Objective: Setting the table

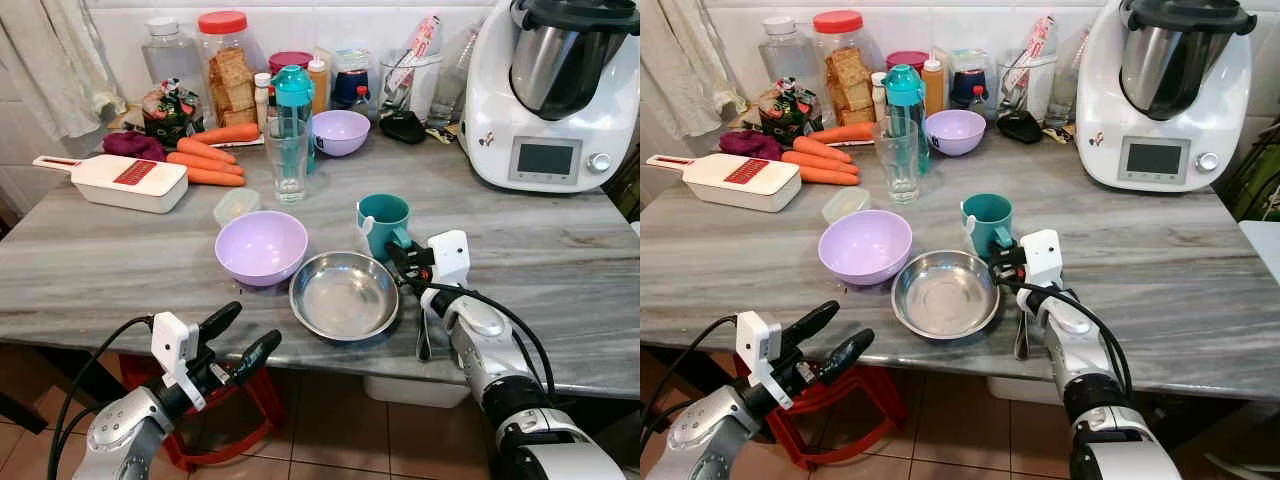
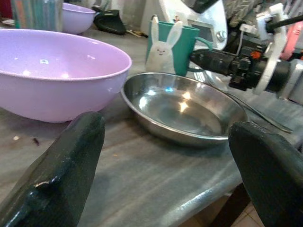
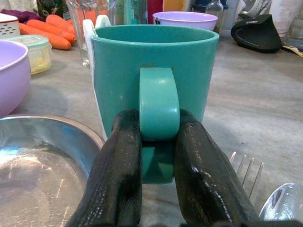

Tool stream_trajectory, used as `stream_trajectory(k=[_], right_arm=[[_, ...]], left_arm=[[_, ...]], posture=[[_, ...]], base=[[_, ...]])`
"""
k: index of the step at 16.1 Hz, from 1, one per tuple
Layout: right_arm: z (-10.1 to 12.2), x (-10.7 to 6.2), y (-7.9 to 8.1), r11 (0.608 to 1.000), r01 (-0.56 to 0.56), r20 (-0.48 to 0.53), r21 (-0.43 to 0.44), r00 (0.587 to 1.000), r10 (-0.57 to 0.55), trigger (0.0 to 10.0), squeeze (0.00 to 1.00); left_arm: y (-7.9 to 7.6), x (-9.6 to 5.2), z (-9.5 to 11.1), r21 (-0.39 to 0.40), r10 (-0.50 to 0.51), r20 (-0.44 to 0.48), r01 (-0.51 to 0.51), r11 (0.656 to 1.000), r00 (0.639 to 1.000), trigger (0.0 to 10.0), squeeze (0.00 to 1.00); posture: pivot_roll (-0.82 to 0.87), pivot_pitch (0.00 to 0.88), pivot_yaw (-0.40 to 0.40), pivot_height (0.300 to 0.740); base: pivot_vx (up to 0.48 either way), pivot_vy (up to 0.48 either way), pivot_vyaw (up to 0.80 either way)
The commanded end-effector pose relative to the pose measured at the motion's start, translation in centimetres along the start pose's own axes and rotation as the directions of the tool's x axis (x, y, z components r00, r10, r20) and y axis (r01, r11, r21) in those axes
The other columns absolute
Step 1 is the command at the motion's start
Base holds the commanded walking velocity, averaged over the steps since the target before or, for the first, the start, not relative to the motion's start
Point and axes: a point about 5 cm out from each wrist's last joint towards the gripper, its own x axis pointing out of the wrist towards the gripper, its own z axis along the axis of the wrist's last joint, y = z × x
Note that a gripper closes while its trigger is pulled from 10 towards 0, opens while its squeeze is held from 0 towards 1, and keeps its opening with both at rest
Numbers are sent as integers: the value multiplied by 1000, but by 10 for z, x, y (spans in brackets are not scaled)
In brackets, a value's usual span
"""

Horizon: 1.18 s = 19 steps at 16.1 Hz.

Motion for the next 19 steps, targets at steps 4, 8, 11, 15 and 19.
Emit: stream_trajectory(k=[4, 8, 11, 15, 19], right_arm=[[6, 4, -1, 1000, -1, 30, -18, 1000, 1, 10000, 1000], [6, 2, -4, 999, 11, 33, -35, 999, -10, 10000, 1000], [3, -2, -7, 999, 27, 33, -36, 999, -26, 10000, 1000], [0, -6, -8, 998, 48, 38, -46, 998, -46, 10000, 1000], [1, -9, -11, 996, 73, 49, -49, 996, -71, 10000, 1000]], left_arm=[[10, -6, -2, 3, 7, -12, -7, 1000, 1000, 10000, 0], [8, -6, -5, 2, -1, -15, 1, 1000, 1000, 10000, 0], [6, -4, -6, 6, -3, -14, 3, 1000, 1000, 10000, 0], [9, -3, -8, 9, -1, -20, 1, 1000, 1000, 10000, 0], [13, -3, -10, 10, -1, -26, 1, 1000, 1000, 10000, 0]], posture=[[33, 0, 38, 740], [33, 0, 37, 740], [35, 0, 35, 740], [30, 0, 42, 740], [27, 0, 43, 740]], base=[[0, 0, 0], [0, 0, 0], [0, 0, 0], [0, 0, 0], [0, 0, 0]])
